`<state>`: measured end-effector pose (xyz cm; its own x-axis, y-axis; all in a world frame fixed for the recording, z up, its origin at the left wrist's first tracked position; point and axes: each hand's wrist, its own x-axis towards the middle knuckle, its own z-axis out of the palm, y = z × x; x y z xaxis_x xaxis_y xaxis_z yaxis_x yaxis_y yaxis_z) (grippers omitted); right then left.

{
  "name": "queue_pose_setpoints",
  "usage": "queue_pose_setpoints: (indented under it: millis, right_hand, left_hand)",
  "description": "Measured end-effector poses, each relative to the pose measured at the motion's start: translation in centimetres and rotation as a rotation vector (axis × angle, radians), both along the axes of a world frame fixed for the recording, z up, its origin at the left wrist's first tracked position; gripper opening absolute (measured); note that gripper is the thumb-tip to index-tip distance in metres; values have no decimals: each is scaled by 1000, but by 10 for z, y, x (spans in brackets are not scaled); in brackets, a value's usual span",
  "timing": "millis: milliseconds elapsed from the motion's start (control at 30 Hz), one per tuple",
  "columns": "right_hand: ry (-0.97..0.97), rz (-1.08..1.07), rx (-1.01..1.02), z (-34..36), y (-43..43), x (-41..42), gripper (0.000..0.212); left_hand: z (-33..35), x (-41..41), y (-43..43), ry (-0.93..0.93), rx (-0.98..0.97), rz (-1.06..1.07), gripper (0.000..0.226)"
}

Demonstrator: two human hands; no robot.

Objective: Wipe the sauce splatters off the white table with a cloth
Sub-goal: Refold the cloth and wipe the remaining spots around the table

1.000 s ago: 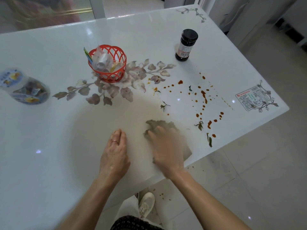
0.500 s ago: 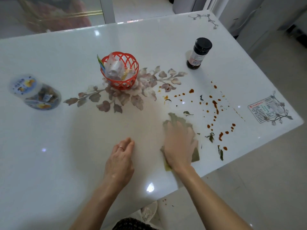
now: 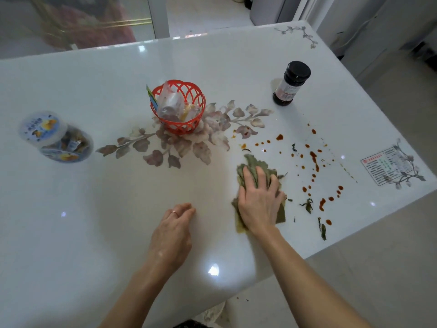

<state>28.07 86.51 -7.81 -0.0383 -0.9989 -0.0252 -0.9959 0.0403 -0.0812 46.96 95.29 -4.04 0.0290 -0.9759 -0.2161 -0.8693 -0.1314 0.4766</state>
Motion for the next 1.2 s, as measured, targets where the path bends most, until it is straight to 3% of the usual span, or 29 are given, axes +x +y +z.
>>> queue_pose_setpoints:
  millis: [133, 267, 400, 533, 667, 800, 967, 1067, 1200]
  right_hand:
    - [3, 221, -54, -4, 28, 46, 52]
    - [-6, 367, 0, -5, -3, 72, 53]
    - [-5, 229, 52, 1, -41, 52, 57]
    - [9, 57, 12, 2, -26, 46, 60]
    - [32, 233, -39, -3, -13, 70, 57]
    - [28, 315, 9, 1, -62, 77, 60]
    - [21, 159, 187, 10, -115, 55, 61]
    - [19, 77, 181, 13, -103, 55, 60]
    - [31, 137, 100, 5, -85, 72, 56]
  left_hand:
    - [4, 0, -12, 31, -12, 54, 47]
    - [5, 5, -29, 45, -45, 108, 42]
    - [8, 9, -44, 50, -100, 132, 44]
    - [4, 8, -55, 64, -146, 151, 43]
    - [-1, 2, -69, 62, -154, 174, 46]
    - [-5, -1, -88, 52, -153, 159, 50]
    - [-5, -5, -110, 33, -149, 128, 59]
    - [-7, -7, -122, 41, -177, 110, 64]
    - [-6, -13, -130, 56, -178, 93, 59]
